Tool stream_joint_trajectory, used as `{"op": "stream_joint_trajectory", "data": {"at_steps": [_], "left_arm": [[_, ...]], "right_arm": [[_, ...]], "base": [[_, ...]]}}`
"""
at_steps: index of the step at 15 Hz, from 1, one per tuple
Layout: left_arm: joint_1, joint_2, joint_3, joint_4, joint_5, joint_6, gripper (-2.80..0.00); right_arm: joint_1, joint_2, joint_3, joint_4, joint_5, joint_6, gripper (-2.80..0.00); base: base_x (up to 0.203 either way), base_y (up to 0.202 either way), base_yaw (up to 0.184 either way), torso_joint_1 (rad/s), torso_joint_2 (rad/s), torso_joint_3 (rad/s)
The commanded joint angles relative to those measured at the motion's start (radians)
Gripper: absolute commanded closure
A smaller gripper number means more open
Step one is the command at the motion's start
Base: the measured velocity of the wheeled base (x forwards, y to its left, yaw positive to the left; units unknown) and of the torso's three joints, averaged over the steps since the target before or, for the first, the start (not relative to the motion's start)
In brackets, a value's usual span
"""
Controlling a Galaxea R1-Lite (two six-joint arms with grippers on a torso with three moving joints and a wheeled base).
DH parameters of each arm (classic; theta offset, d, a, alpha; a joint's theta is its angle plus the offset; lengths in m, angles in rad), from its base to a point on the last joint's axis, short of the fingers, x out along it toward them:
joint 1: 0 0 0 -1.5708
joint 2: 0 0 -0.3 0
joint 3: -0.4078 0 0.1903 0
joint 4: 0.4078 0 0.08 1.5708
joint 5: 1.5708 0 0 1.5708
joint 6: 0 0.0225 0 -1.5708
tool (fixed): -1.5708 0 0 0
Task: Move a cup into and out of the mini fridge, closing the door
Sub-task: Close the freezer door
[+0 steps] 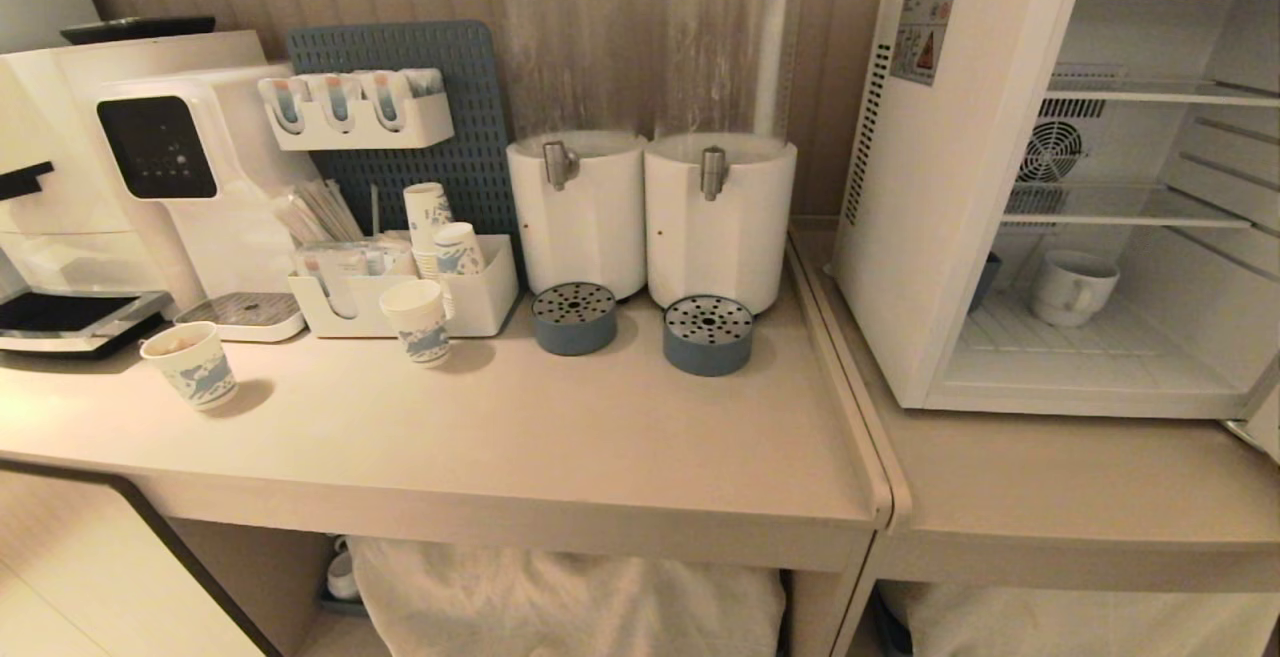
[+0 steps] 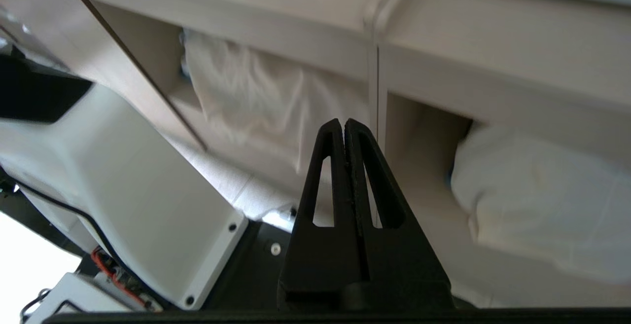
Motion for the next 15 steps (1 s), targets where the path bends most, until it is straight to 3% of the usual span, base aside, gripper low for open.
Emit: {"op": "stream_joint_trajectory", "data": {"at_steps": [1, 3, 4, 5, 8, 11, 13, 15], "left_arm": [[0.000, -0.005, 0.040, -0.001, 0.000, -0.001, 0.00], [0.000, -0.005, 0.040, -0.001, 0.000, -0.001, 0.00], [0.000, -0.005, 0.040, -0.001, 0.000, -0.001, 0.00], [0.000, -0.005, 0.040, -0.001, 0.000, -0.003, 0.00], [0.000, -0.005, 0.040, -0.001, 0.000, -0.006, 0.00], [0.000, -0.005, 0.040, -0.001, 0.000, -0.006, 0.00], [0.000, -0.005, 0.040, -0.001, 0.000, -0.006, 0.00], [0.000, -0.005, 0.040, -0.001, 0.000, -0.006, 0.00]], "right_arm": [[-0.022, -0.145, 0.035, -0.002, 0.016, -0.005, 0.00], [-0.031, -0.242, 0.117, -0.021, 0.014, -0.004, 0.00], [-0.033, -0.248, 0.147, -0.062, -0.043, 0.020, 0.00], [-0.033, -0.247, 0.192, -0.165, -0.101, 0.044, 0.00], [-0.034, -0.246, 0.456, -0.645, -0.273, 0.066, 0.00], [-0.034, -0.246, 0.648, -0.873, -0.360, 0.059, 0.00], [-0.034, -0.246, 0.739, -0.930, -0.388, 0.061, 0.00], [-0.034, -0.245, 0.742, -0.853, -0.411, 0.067, 0.00]], "base": [[0.000, 0.000, 0.000, 0.000, 0.00, 0.000], [0.000, 0.000, 0.000, 0.000, 0.00, 0.000], [0.000, 0.000, 0.000, 0.000, 0.00, 0.000], [0.000, 0.000, 0.000, 0.000, 0.00, 0.000], [0.000, 0.000, 0.000, 0.000, 0.00, 0.000], [0.000, 0.000, 0.000, 0.000, 0.00, 0.000], [0.000, 0.000, 0.000, 0.000, 0.00, 0.000], [0.000, 0.000, 0.000, 0.000, 0.00, 0.000]]}}
